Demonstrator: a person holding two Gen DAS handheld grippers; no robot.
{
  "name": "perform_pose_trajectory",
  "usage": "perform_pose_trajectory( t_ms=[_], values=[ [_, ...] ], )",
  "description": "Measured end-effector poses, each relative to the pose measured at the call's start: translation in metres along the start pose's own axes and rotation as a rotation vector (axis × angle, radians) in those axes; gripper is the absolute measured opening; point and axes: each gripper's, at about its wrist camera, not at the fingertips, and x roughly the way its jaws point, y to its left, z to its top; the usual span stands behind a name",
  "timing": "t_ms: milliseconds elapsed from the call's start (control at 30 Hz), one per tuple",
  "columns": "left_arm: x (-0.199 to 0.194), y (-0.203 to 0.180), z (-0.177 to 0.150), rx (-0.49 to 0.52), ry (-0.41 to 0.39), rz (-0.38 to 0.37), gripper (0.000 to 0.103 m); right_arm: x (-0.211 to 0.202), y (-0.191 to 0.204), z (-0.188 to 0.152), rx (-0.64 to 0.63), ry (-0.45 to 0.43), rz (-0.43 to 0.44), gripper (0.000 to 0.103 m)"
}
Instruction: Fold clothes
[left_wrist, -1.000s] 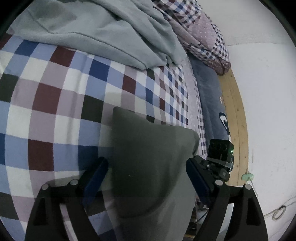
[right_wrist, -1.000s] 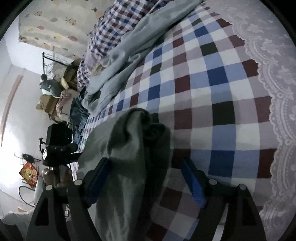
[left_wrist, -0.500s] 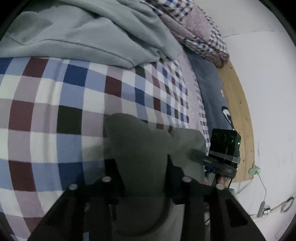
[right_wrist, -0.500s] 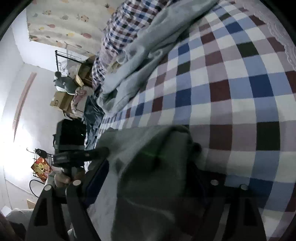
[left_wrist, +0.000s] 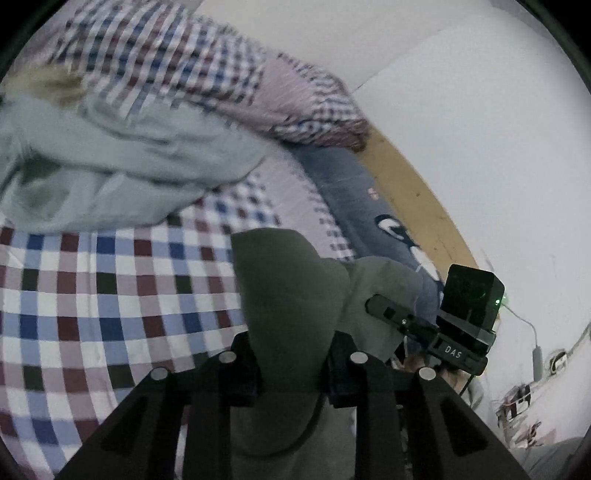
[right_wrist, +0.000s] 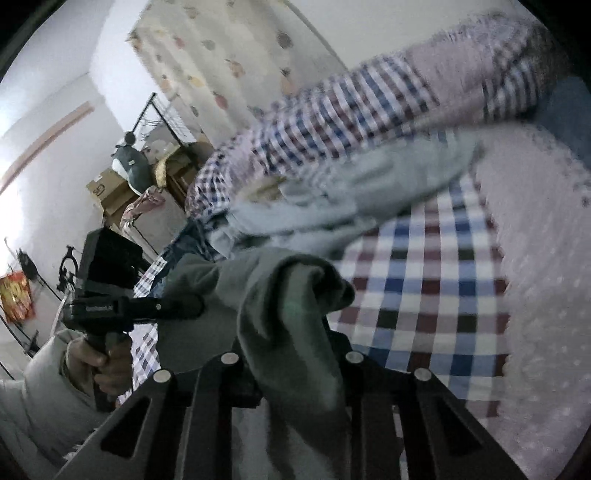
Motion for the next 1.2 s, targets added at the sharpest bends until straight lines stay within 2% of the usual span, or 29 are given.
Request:
perform_pose_trajectory(
  t_ms=[133, 233, 367, 467, 600, 700, 867, 933, 1033, 1200],
  values=[
    [-0.05, -0.035, -0.021, 0.023, -0.098, 0.001, 0.024, -0.036, 0.044, 0.004, -0.081, -0.044, -0.007, 0.021],
    [-0.1, -0.051, -0.043, 0.009, -0.184, 0.017, 0.022, -0.053, 0.091, 0.013, -0.165, -0.057, 0.007, 0.021],
    [-0.177, -0.047, -0.078, -0.024, -0.321, 0.082, 0.021, -0.048, 0.166, 0.026, -0.296, -0.048, 0.044, 0.021],
    [-0.24, -0.028, -0.109, -0.105, -0.422, 0.143, 0.021, -0.022, 0.228, 0.034, -0.377, -0.021, 0.108, 0.021],
    [-0.319, 0.021, -0.151, -0.225, -0.541, 0.235, 0.021, 0.04, 0.319, 0.032, -0.489, 0.054, 0.2, 0.021],
    [-0.379, 0.066, -0.18, -0.323, -0.626, 0.282, 0.021, 0.103, 0.396, 0.034, -0.576, 0.118, 0.272, 0.021],
    [-0.479, 0.154, -0.214, -0.441, -0.755, 0.386, 0.02, 0.228, 0.525, 0.028, -0.686, 0.193, 0.361, 0.021],
    [-0.508, 0.189, -0.225, -0.5, -0.786, 0.402, 0.02, 0.283, 0.574, 0.023, -0.728, 0.227, 0.372, 0.021],
    [-0.552, 0.25, -0.244, -0.585, -0.871, 0.466, 0.02, 0.351, 0.64, 0.005, -0.787, 0.264, 0.362, 0.021],
    [-0.606, 0.329, -0.264, -0.679, -0.937, 0.493, 0.021, 0.454, 0.745, -0.028, -0.9, 0.303, 0.321, 0.021]
  ],
)
